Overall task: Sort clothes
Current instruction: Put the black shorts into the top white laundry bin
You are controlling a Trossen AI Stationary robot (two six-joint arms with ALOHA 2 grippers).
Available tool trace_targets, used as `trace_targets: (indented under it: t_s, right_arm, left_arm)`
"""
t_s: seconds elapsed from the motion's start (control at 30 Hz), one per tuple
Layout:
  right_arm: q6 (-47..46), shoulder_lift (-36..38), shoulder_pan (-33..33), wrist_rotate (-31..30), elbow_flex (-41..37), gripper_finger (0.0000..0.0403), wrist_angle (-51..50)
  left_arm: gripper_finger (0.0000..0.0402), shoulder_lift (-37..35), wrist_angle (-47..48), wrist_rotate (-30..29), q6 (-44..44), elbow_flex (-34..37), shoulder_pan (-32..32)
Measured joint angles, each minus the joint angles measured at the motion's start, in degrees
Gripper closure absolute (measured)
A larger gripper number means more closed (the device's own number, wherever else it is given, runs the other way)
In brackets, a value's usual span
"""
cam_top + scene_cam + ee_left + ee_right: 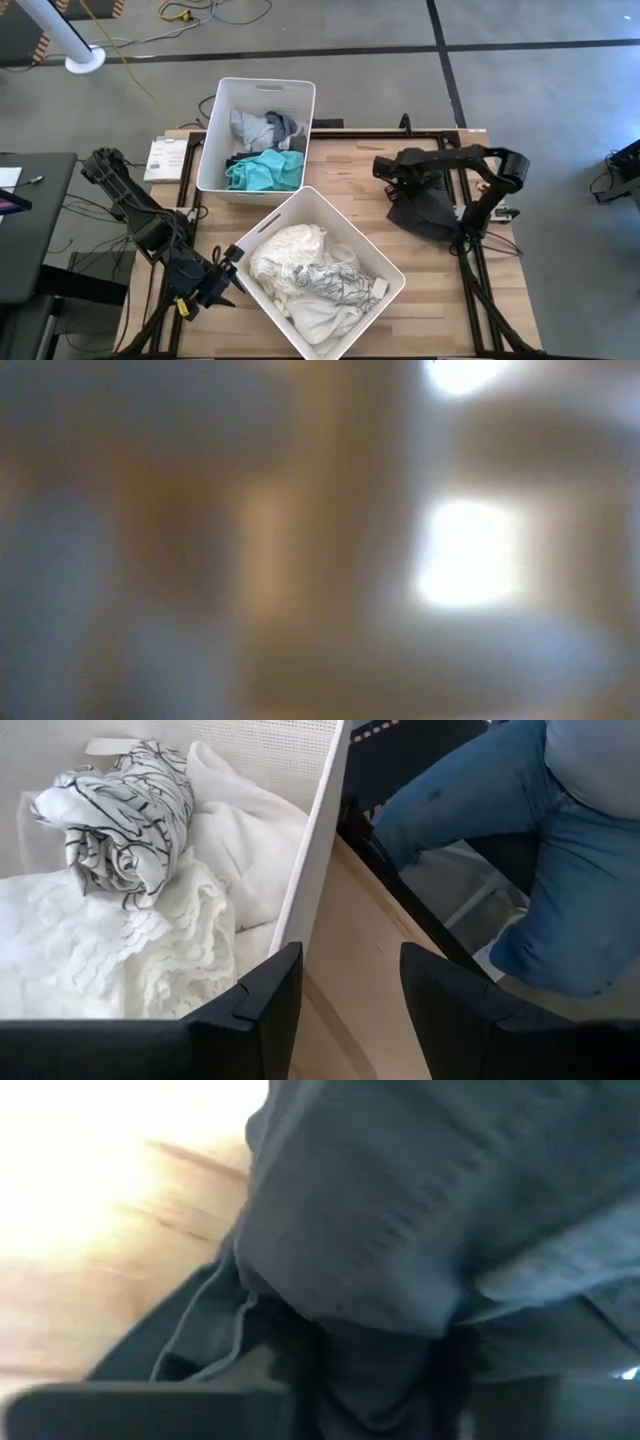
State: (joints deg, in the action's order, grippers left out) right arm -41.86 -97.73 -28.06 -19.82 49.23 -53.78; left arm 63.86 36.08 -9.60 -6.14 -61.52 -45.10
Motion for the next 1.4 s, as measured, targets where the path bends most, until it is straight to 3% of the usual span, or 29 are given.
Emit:
trace_targets:
  t_s: [0.17, 0.37, 0.5, 0.97, 1.2, 1.4]
  right_arm:
    - [2.93, 5.69, 1.76, 2.25, 1.31, 0.0372, 1.17]
    - [3.31, 12.27, 4.46, 4.00, 1.42, 0.0373, 2.78]
    - [2.69, 17.55, 7.31, 1.64, 1.55, 0.0373, 4.82]
    - [3.13, 29.56, 25.44, -17.53, 10.61, 0.0373, 4.35]
    - [9.31, 30.18, 33.39, -24.12, 18.52, 0.0373, 5.17]
    - [15.26, 29.90, 38.35, -27.22, 24.58, 0.0373, 6.65]
  left_arm:
    - [0.0236, 0.00, -0.76, -1.93, 0.44, -0.02, 0.02]
    - [0.0236, 0.00, -1.40, -5.54, 0.50, -0.02, 0.02]
    - [0.0236, 0.00, -2.02, -10.28, 1.31, -0.02, 0.02]
    - [0.0236, 0.00, -11.13, -26.84, 13.57, -0.02, 1.35]
    - [0.0227, 0.00, -18.40, -27.35, 23.29, -0.02, 5.30]
    - [0.0158, 0.00, -25.88, -25.74, 28.57, -0.02, 10.29]
